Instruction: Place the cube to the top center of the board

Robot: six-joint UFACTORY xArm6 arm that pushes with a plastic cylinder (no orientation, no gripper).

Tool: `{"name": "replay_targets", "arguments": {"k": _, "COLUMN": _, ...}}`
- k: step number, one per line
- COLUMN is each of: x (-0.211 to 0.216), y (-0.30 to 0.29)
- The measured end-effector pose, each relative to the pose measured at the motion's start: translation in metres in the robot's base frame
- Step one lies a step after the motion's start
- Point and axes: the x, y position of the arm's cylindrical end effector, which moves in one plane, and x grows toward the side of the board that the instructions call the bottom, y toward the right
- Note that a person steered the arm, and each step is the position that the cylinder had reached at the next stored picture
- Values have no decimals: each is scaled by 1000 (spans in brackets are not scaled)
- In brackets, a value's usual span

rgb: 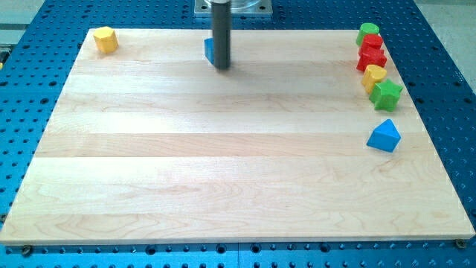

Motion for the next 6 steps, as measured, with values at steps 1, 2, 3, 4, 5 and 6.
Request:
{"name": "replay_targets", "arguments": {"k": 1, "x": -28, "y": -25}}
{"name": "replay_targets", "arguments": {"k": 2, "x": -62, "y": 18}}
{"name": "replay_targets", "arguments": {"k": 3, "x": -49, "y": -9}}
{"name": "replay_targets", "arguments": {"k": 4, "x": -1, "y": -9}}
{"name": "replay_targets", "arguments": {"k": 5, "x": -18, "y": 37}}
{"name": "replay_targets", "arguments": {"k": 6, "x": -35, "y": 48}}
